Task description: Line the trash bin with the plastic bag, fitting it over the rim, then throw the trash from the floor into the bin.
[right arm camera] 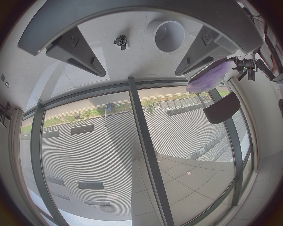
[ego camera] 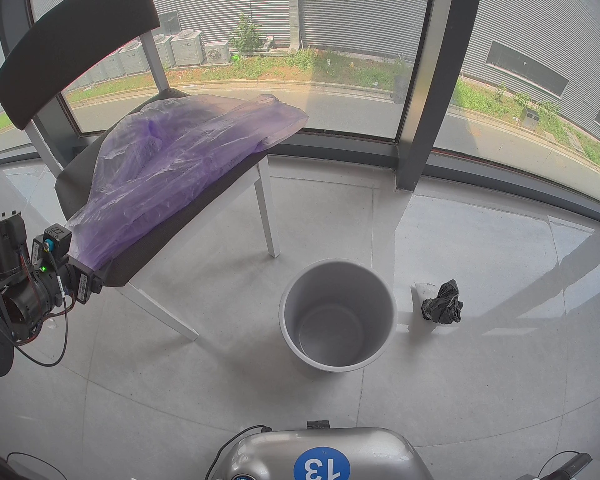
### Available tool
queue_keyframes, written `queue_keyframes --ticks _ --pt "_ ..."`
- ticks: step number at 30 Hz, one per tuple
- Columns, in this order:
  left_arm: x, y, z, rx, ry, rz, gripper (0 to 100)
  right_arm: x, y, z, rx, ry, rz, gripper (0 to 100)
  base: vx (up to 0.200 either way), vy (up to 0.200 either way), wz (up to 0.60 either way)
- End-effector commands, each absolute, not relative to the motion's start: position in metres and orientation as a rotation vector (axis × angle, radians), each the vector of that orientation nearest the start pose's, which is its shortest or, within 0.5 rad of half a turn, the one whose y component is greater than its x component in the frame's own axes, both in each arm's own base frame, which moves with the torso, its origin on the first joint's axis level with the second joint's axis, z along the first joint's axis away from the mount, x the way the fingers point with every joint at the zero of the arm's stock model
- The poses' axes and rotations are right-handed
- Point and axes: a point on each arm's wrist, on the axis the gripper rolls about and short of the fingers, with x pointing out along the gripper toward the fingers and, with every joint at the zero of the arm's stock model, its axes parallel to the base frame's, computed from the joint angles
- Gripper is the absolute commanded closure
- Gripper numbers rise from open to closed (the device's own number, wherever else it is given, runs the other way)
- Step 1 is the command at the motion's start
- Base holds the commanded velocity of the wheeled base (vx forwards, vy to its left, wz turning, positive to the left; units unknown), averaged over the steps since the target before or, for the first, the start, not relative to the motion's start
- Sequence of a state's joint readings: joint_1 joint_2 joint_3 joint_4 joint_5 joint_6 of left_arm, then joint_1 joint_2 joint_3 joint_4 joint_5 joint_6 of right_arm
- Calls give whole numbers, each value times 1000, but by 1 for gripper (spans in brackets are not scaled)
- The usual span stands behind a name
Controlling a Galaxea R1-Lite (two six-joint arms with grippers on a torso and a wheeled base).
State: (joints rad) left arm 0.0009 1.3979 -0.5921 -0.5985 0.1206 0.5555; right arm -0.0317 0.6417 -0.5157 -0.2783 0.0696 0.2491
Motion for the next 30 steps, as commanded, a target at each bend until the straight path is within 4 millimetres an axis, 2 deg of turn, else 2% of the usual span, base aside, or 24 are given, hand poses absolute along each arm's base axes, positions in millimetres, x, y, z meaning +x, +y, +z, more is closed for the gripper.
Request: queue_keyframes --ticks 1,10,16,22,30 --pt "225 3 203 563 228 64 0 40 0 248 241 -158 57 0 0 0 0" --pt "203 3 208 568 203 69 0 37 1 249 238 -170 66 0 0 0 0" --pt "208 13 212 566 206 120 0 37 0 249 236 -172 63 0 0 0 0" --pt "218 14 199 564 254 111 0 37 0 248 237 -172 57 0 0 0 0" --pt "218 15 200 558 254 126 0 31 0 250 235 -194 57 0 0 0 0"
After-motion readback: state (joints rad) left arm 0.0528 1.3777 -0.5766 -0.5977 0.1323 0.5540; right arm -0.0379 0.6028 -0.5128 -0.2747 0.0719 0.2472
